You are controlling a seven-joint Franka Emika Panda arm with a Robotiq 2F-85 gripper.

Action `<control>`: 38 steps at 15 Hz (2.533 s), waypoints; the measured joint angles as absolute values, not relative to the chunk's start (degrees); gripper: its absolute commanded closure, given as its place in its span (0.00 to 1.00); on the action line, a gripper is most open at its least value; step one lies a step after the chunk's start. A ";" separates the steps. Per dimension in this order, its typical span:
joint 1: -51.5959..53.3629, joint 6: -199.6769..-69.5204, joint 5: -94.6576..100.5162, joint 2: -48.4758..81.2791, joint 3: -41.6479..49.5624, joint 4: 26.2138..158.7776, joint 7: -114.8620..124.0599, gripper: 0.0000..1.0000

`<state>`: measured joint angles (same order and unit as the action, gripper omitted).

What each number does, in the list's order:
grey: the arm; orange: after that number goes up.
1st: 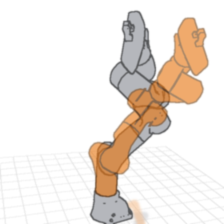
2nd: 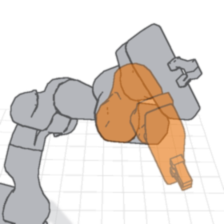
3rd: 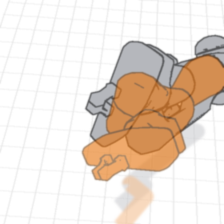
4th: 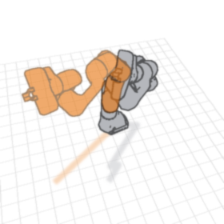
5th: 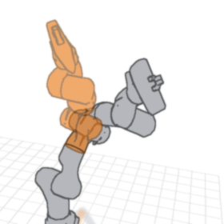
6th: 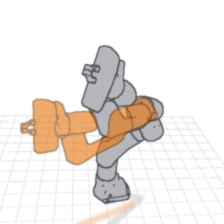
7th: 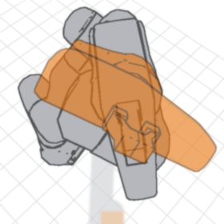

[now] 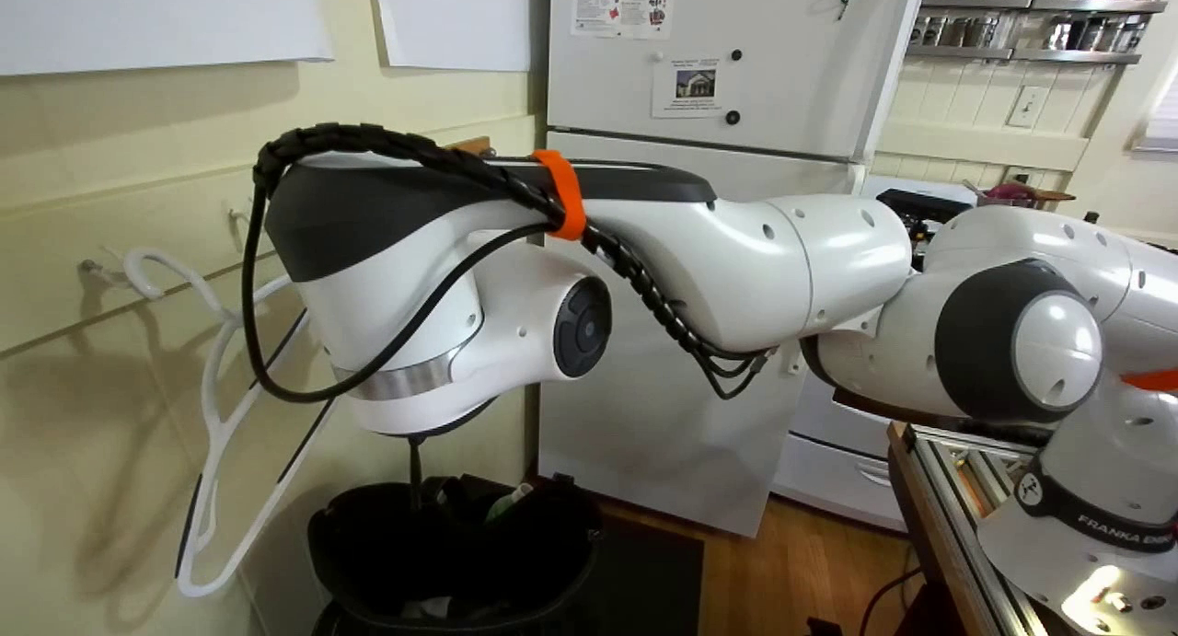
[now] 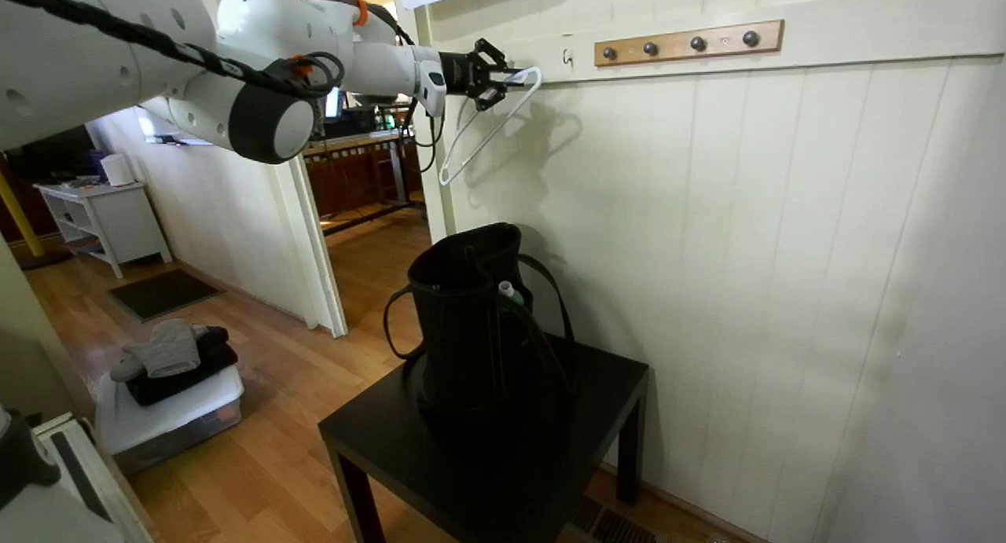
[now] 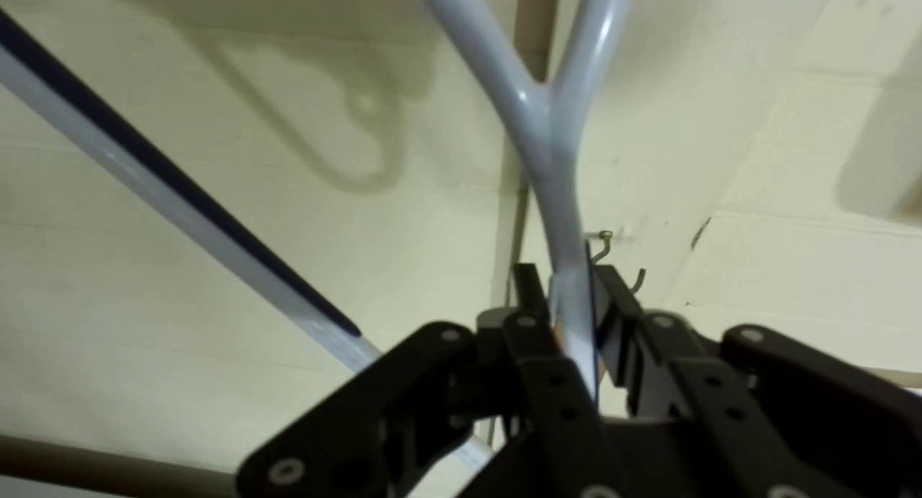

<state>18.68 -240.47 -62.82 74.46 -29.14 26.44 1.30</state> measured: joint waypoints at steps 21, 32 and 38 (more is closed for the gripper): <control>19.96 -241.55 -77.53 74.31 -12.47 25.48 7.19 0.94; 21.45 -241.29 -73.75 74.31 -14.18 26.05 11.04 0.94; 23.84 -241.57 -74.81 74.02 -12.04 25.77 10.72 0.94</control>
<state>23.84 -241.57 -74.81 74.02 -12.04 25.77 10.72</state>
